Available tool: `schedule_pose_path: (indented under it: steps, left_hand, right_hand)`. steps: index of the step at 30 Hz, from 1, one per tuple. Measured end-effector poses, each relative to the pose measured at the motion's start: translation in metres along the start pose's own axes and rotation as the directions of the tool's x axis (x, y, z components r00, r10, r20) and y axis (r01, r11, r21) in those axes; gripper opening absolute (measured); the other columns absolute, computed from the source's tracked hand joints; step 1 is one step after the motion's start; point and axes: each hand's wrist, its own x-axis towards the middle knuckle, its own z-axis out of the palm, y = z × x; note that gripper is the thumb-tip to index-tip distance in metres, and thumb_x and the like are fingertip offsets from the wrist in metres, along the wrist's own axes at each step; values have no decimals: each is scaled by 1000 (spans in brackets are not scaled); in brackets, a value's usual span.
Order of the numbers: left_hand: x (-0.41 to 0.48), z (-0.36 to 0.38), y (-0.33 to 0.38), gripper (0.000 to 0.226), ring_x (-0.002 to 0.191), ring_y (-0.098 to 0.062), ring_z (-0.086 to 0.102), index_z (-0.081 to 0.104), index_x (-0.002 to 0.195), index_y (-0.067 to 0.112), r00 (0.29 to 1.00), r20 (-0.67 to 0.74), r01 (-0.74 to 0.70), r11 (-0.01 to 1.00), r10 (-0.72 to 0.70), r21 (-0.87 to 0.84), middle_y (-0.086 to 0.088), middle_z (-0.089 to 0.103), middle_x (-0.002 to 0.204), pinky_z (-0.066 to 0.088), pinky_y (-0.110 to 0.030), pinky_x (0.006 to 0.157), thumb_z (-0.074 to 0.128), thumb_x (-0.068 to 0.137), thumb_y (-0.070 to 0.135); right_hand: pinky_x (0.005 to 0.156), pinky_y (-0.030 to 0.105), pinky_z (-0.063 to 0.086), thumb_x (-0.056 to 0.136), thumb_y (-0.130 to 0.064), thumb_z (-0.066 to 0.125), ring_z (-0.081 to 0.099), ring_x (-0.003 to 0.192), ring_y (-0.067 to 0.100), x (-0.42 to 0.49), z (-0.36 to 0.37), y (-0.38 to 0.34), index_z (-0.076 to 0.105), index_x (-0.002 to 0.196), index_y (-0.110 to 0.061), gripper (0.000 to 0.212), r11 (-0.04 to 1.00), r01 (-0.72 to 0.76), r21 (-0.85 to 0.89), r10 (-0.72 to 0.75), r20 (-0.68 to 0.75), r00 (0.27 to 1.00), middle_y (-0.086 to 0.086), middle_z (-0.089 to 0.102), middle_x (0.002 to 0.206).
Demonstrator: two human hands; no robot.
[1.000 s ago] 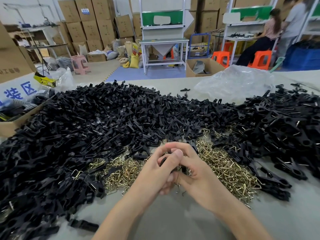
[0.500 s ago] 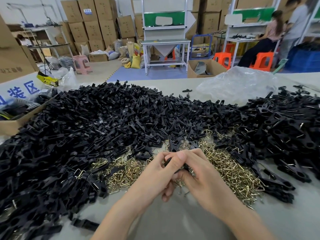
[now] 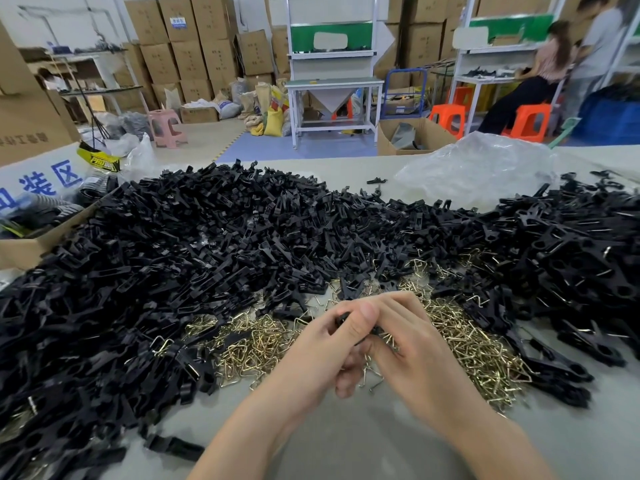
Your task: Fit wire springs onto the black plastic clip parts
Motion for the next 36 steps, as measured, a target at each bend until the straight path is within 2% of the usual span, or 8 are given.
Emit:
schedule_pose_path:
  steps: [4,7,12,18,22,29,32,36]
  left_hand:
    - [0,2,1,34,41,-8,32,74,86,30,1000,3,-20,998,21,-61,7,33,58,32,-20,42,72,77,62]
    - [1,2,-2,35,42,-7,33,62,61,28,999,-22,-36,994,34,-108,10,34,55,34,-18,44,73,78,55]
    - [3,-1,-3,20,46,-12,31,70,75,27,996,-75,-64,988,54,-139,-1,31,54,34,-20,45,75,79,46]
    - [3,1,-3,34,45,-9,35,76,104,19,995,-88,-56,994,48,-90,9,52,58,32,-20,42,73,82,44]
    - [2,4,-1,19,40,-6,37,77,93,20,995,-89,-51,994,43,-97,12,61,58,33,-17,41,66,89,35]
    - [3,4,-3,33,40,-11,29,67,61,26,993,-109,-45,998,40,-45,9,42,48,25,-23,44,66,84,49]
    - [5,-1,-6,28,38,-10,30,68,64,27,991,-135,-22,999,18,-23,5,38,49,29,-22,42,69,79,51]
    - [6,-3,-10,27,41,-7,36,73,85,31,996,-78,-36,999,37,18,13,50,58,34,-19,44,74,77,57]
  right_hand:
    - [103,15,36,100,-26,50,46,121,7,2,0,-1,63,127,-32,31,1000,5,-18,-5,-3,1000,-29,57,126]
    - [110,16,33,99,-36,53,44,131,8,3,-3,0,63,130,-36,32,1000,-22,16,22,-5,1000,-26,53,135]
    - [111,17,33,89,-53,63,38,137,6,2,-5,-2,61,133,-37,47,993,-85,84,78,81,994,-26,49,137]
    - [100,42,53,77,-73,67,41,136,4,-1,-2,2,36,151,-44,85,951,-212,224,181,151,972,-38,39,139]
    - [96,45,55,70,-82,68,43,133,4,-2,0,4,27,150,-55,94,932,-248,263,205,180,962,-37,41,140]
    - [101,33,49,79,-61,75,43,130,-5,0,2,6,42,143,-51,73,926,-249,284,200,193,961,-30,49,137]
    - [96,25,41,87,-34,77,48,130,1,2,0,10,58,130,-45,49,935,-231,271,184,188,965,-27,51,137]
    - [105,32,46,89,-15,75,53,130,8,1,1,14,63,119,-44,44,939,-194,283,150,169,974,-25,51,136]
